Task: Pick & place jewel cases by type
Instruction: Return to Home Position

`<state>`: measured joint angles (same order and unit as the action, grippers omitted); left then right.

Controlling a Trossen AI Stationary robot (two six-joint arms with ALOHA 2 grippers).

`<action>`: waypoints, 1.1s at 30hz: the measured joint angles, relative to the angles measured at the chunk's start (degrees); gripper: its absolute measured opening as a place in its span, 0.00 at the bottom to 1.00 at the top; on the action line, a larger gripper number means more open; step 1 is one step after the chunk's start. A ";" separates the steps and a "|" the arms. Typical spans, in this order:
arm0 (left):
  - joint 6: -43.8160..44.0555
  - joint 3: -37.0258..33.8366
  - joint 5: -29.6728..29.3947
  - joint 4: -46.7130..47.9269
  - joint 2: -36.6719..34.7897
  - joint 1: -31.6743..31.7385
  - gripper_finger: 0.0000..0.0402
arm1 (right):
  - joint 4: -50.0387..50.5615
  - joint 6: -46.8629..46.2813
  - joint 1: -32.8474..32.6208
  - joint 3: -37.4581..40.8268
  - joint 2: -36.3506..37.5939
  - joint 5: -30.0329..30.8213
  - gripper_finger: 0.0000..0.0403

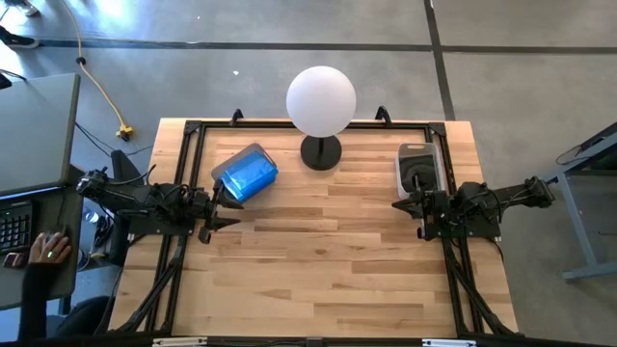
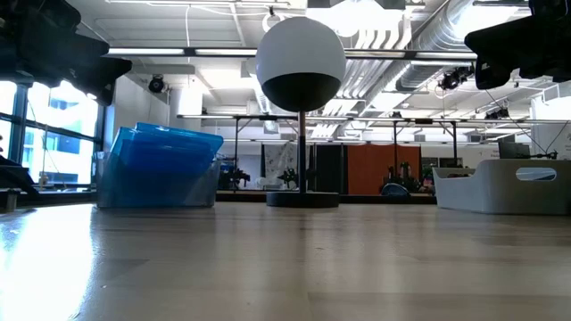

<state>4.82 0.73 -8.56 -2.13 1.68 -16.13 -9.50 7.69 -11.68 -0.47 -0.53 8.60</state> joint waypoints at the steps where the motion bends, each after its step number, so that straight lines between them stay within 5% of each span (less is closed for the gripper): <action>1: 0.00 0.00 0.00 0.02 0.00 0.00 0.45 | 0.00 -0.03 0.01 0.00 -0.01 0.01 0.01; 33: 0.00 0.00 0.00 0.02 0.01 -0.01 0.45 | 0.00 -0.02 0.00 0.00 -0.01 0.01 0.01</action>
<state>4.82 0.73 -8.56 -2.11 1.69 -16.14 -9.50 7.67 -11.67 -0.47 -0.54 8.61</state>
